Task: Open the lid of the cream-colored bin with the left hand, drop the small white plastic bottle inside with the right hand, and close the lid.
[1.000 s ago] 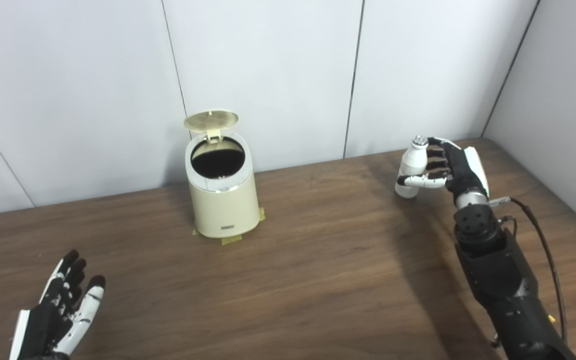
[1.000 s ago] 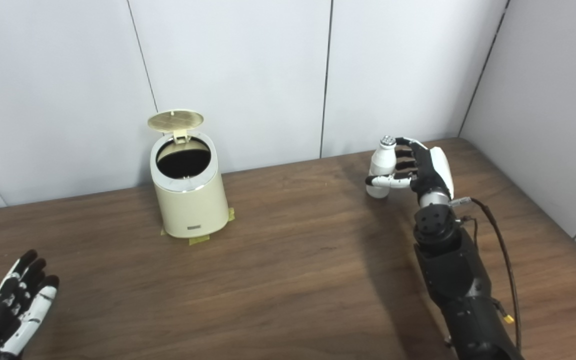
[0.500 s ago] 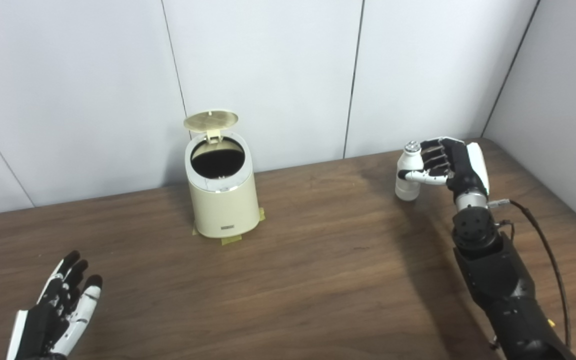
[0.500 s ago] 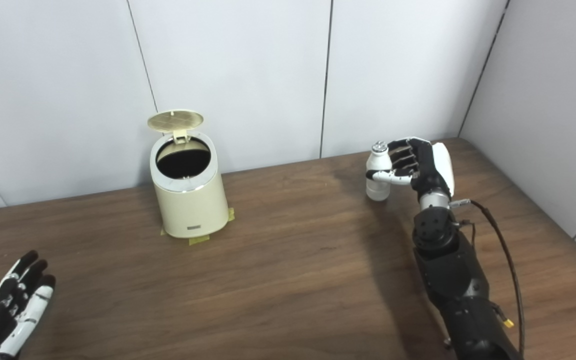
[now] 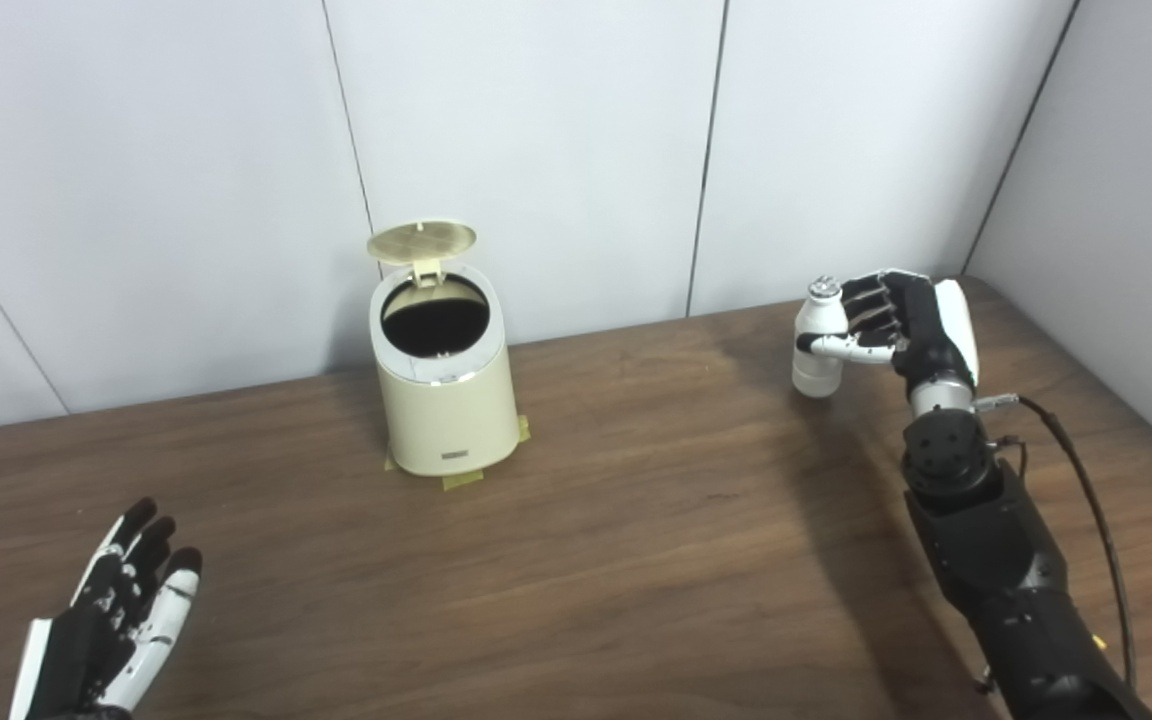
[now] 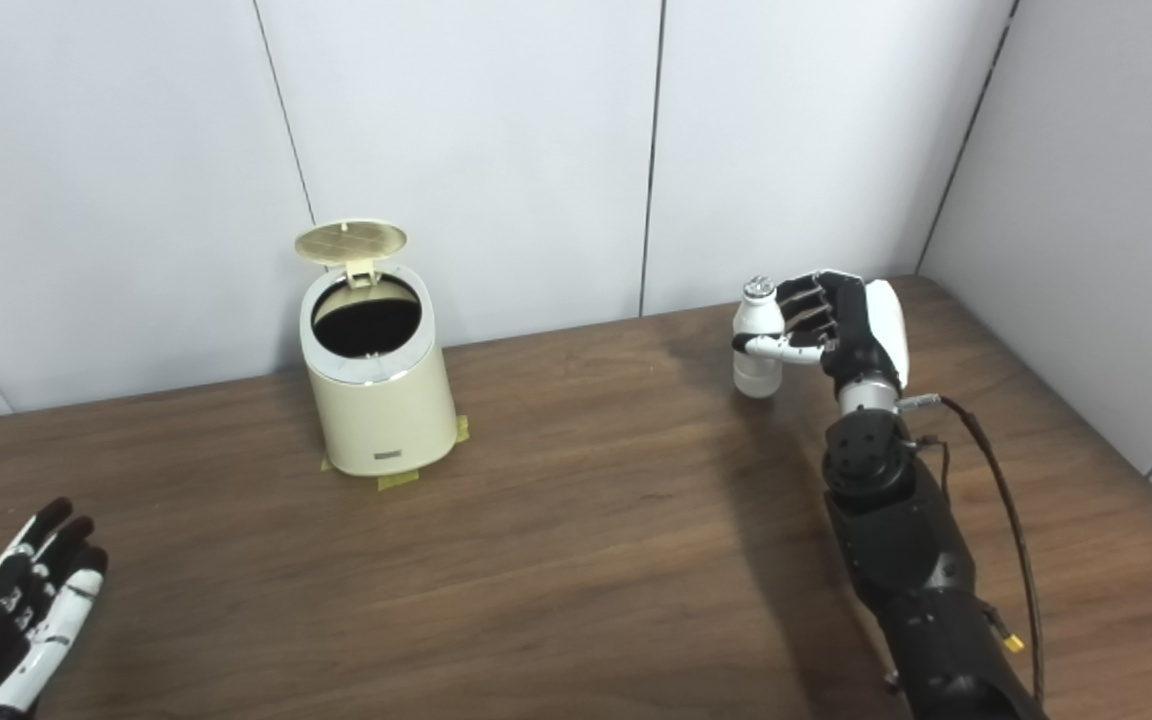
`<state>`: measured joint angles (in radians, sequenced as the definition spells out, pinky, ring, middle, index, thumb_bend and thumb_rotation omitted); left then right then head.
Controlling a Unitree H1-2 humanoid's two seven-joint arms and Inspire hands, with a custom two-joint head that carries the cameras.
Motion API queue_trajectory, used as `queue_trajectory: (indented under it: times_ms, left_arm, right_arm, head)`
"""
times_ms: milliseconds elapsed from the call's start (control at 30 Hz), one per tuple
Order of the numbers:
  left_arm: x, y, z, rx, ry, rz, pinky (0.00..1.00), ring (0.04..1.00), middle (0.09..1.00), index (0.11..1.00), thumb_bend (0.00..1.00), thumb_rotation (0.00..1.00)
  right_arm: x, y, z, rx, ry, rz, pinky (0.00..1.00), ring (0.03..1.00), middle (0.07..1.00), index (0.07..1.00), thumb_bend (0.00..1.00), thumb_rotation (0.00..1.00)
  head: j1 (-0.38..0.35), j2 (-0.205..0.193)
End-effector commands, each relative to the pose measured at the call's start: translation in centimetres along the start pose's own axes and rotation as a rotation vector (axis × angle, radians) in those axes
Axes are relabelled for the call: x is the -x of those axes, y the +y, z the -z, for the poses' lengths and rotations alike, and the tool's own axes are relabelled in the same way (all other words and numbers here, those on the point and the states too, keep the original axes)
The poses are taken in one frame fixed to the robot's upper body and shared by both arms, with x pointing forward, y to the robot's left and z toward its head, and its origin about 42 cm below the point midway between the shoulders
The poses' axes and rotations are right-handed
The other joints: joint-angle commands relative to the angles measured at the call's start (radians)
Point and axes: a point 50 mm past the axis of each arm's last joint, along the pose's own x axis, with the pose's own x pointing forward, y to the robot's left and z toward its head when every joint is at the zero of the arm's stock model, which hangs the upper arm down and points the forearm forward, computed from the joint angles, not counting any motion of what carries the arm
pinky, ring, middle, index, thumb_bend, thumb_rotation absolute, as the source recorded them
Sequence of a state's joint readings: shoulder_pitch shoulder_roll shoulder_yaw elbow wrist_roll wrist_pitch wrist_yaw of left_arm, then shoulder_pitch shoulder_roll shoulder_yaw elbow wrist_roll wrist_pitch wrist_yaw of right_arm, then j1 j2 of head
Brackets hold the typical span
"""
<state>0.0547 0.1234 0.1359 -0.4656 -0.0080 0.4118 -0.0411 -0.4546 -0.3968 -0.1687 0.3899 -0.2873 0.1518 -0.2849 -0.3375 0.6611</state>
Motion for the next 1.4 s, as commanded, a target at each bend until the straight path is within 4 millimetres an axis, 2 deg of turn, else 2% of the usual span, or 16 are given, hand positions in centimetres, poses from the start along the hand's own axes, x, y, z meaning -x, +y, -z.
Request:
queue_trajectory:
  times_ms: [0,167,267,400,633,800,933,967,1133,1367]
  left_arm:
    - [-0.4,0.2,-0.9,0.006,-0.06,-0.008,0.97,0.942,0.929,0.968,0.38,0.42]
    - [-0.4,0.3,-0.9,0.019,-0.065,-0.002,0.94,0.94,0.934,0.972,0.39,0.44]
    - [-0.4,0.3,-0.8,0.021,-0.066,-0.001,0.96,0.941,0.936,0.977,0.38,0.44]
    - [-0.5,0.0,-0.6,0.037,-0.065,-0.002,0.99,0.946,0.932,0.974,0.37,0.41]
    - [-0.3,-0.7,-0.3,0.046,-0.058,0.013,0.96,0.948,0.939,0.974,0.38,0.43]
    - [-0.3,-1.0,0.0,0.071,-0.066,0.011,0.94,0.93,0.932,0.975,0.37,0.38]
    - [-0.2,-1.3,0.2,0.066,-0.063,0.027,0.94,0.935,0.935,0.979,0.37,0.38]
    - [-0.2,-1.4,0.2,0.062,-0.061,0.031,0.94,0.94,0.94,0.987,0.38,0.42]
    - [0.0,-1.7,0.9,0.058,-0.061,0.035,0.9,0.93,0.93,0.979,0.4,0.39]
    - [0.5,-3.2,1.7,0.062,-0.037,0.024,0.85,0.897,0.907,0.955,0.42,0.36]
  right_arm:
    - [-1.0,-1.5,-2.5,-0.016,-0.078,0.058,0.37,0.403,0.465,0.504,0.52,0.0]
    - [-0.4,-1.9,-3.3,-0.062,-0.116,0.068,0.37,0.406,0.466,0.515,0.52,0.0]
    - [0.0,-2.1,-4.0,-0.094,-0.151,0.075,0.37,0.4,0.47,0.514,0.52,0.0]
    - [1.4,-2.2,-6.2,-0.143,-0.214,0.08,0.37,0.403,0.483,0.509,0.52,0.0]
    - [3.6,-1.7,-10.9,-0.207,-0.363,0.059,0.35,0.397,0.485,0.515,0.52,0.0]
    - [5.3,-1.3,-14.3,-0.228,-0.463,0.012,0.35,0.401,0.481,0.511,0.52,0.0]
    - [6.6,-0.4,-17.2,-0.255,-0.467,-0.017,0.38,0.417,0.48,0.501,0.52,0.0]
    - [7.0,-0.2,-18.0,-0.246,-0.477,-0.024,0.37,0.413,0.484,0.501,0.52,0.0]
    - [8.3,1.4,-21.5,-0.273,-0.533,-0.081,0.35,0.402,0.465,0.535,0.52,0.0]
    - [8.8,3.3,-24.1,-0.326,-0.556,-0.133,0.34,0.392,0.467,0.524,0.52,0.0]
  head:
    - [-0.001,0.001]
    - [-0.001,0.007]
    - [-0.001,0.007]
    - [0.012,0.009]
    - [0.035,0.006]
    - [0.053,0.004]
    - [0.086,0.001]
    - [0.094,0.0]
    - [0.137,-0.007]
    - [0.206,-0.015]
